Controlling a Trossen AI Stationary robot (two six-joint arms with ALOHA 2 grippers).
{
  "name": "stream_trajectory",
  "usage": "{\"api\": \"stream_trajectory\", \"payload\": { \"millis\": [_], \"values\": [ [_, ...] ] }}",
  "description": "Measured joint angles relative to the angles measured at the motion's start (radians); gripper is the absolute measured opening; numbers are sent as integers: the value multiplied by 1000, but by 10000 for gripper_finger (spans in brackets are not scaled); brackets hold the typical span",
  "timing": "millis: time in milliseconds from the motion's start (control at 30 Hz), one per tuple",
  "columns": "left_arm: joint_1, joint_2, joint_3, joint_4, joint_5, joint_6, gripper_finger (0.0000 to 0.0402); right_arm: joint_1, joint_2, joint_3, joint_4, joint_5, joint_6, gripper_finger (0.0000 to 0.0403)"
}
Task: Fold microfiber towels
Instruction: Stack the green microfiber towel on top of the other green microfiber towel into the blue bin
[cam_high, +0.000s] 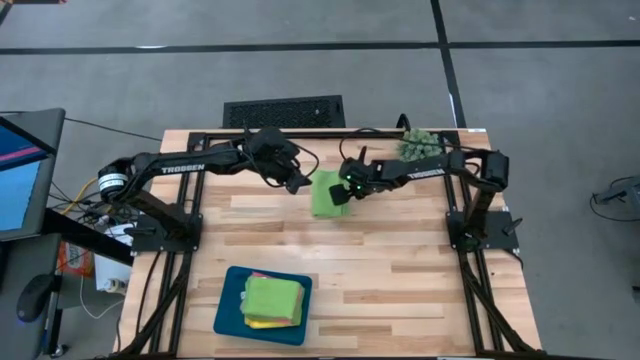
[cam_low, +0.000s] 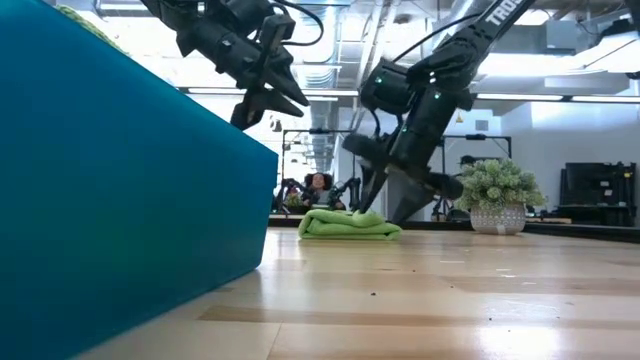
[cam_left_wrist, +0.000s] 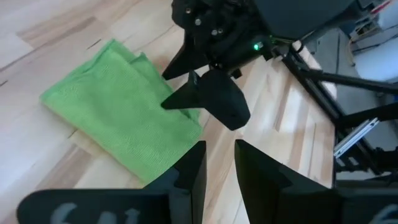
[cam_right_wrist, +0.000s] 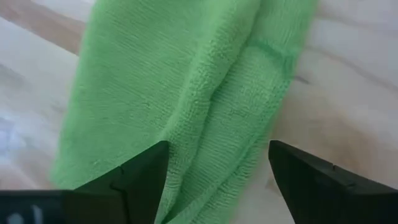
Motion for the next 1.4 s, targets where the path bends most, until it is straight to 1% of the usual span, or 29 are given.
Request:
{"api": "stream_trajectory", "payload": {
  "millis": [100, 200, 267, 300, 333, 400, 533, 567, 600, 700, 767, 867, 967, 1033, 1167, 1400],
  "values": [
    [0, 0, 0, -20, 0, 21, 74, -1, 38, 3, 3, 5, 27, 303],
    [0, 0, 0, -35, 0, 33, 74, -14, 55, 7, 2, -19, 70, 299],
    [0, 0, 0, -37, -2, 44, 74, -21, 61, 7, -6, -39, 82, 283],
    [0, 0, 0, -38, -2, 49, 74, -24, 61, 7, -7, -46, 82, 268],
    [0, 0, 0, -38, -2, 52, 74, -26, 61, 7, -9, -52, 82, 249],
    [0, 0, 0, -38, -2, 52, 74, -24, 62, 4, -11, -47, 80, 197],
    [0, 0, 0, -39, 6, 47, 74, -24, 66, 1, -5, -47, 49, 61],
    [0, -2, 0, -42, 13, 39, 74, -24, 67, 2, 8, -50, 35, 33],
    [0, -8, 0, -55, 18, 34, 74, -23, 67, 4, 15, -52, 19, 20],
    [0, -49, 0, -112, 30, 28, 63, -23, 53, 14, 0, -71, 7, 19],
    [0, -95, 0, -170, 32, 29, 50, -12, 38, 28, -12, -86, -3, 12],
    [-1, -189, 0, -264, 24, 27, 28, 13, -18, 66, -5, -98, -5, 8],
    [-1, -308, 0, -334, 0, 6, 7, 52, -43, 119, -14, -96, -8, 5],
    [-1, -393, 0, -358, -32, -23, 2, 88, -43, 177, -16, -97, -15, 5],
    [-1, -554, 0, -395, -108, -84, 5, 159, -44, 291, -32, -132, -58, 4],
    [-1, -763, 0, -428, -262, -126, 6, 257, -43, 431, -32, -140, -81, 3]
  ]
}}
